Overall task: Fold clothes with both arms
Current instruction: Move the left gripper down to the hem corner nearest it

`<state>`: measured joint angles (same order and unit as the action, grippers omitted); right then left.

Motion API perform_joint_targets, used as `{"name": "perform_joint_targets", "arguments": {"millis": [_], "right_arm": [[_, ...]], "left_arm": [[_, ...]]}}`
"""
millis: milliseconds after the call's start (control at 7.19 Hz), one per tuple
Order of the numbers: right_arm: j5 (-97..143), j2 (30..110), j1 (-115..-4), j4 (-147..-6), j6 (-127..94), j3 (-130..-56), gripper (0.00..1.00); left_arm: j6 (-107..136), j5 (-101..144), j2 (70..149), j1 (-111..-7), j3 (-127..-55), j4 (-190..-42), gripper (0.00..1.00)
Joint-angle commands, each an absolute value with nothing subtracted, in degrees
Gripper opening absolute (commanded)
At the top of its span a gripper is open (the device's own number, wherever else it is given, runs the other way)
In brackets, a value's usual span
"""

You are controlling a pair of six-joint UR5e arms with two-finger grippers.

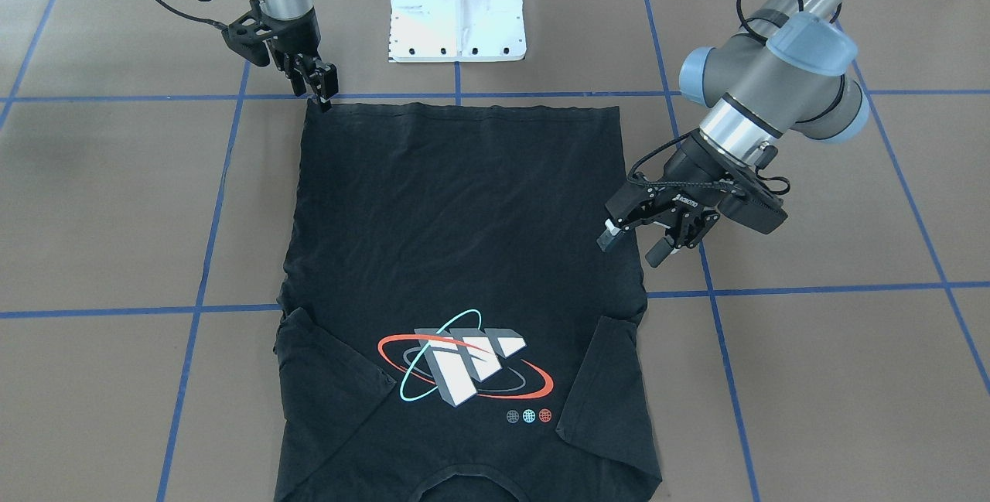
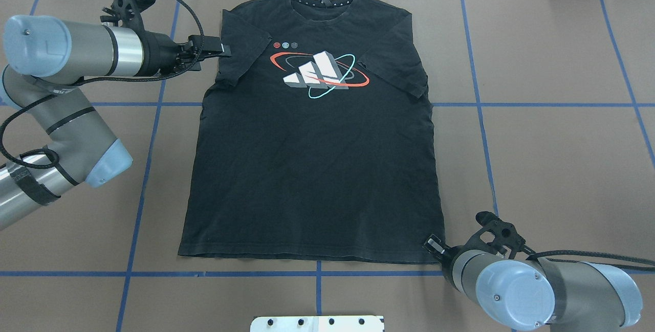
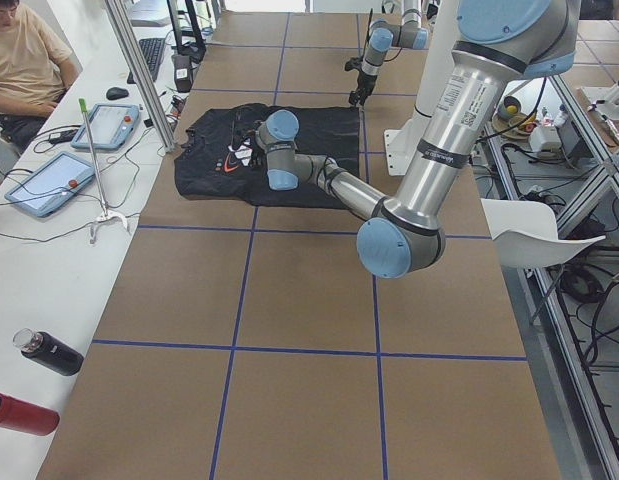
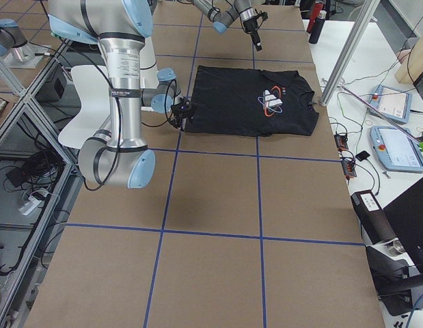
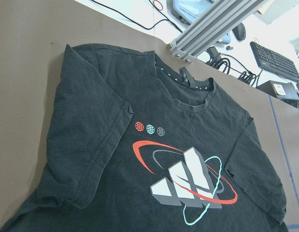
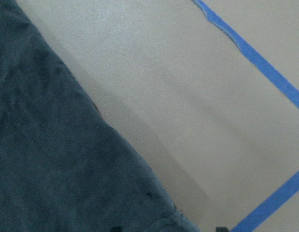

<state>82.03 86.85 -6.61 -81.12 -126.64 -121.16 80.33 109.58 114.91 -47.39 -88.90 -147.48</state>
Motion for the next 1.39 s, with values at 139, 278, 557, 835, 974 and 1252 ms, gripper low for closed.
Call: {"name": "perform_joint_targets", "arguments": {"millis": [139, 278, 557, 835, 974, 1252], "right_arm": [[81.8, 87.2, -5.5, -81.2, -126.7, -121.2, 0.67], [81.8, 87.3, -5.1, -81.2, -126.7, -121.0, 0.65], [81.7, 87.3, -5.2, -81.2, -126.5, -121.2, 0.5], [81.7, 87.3, -5.2, -81.2, -126.7, -121.1, 0.32], [81.7, 87.4, -5.2, -81.2, -126.7, -121.0, 0.2], [81.8, 87.5, -5.2, -81.1, -126.7, -121.3, 0.0]], "left_arm": [[80.3, 109.5, 114.6, -47.4, -89.0, -147.5, 1.0], [80.3, 109.4, 114.3, -47.3, -89.0, -147.5, 1.0], [80.3, 108.7, 113.9, -47.3, -88.9, -147.5, 1.0], [80.2, 107.8, 113.2, -47.2, -88.9, -147.5, 1.0], [80.2, 107.1, 112.9, -47.1, -89.0, -147.5, 1.0], [80.4, 107.2, 113.1, -46.9, -89.0, -147.5, 1.0]]}}
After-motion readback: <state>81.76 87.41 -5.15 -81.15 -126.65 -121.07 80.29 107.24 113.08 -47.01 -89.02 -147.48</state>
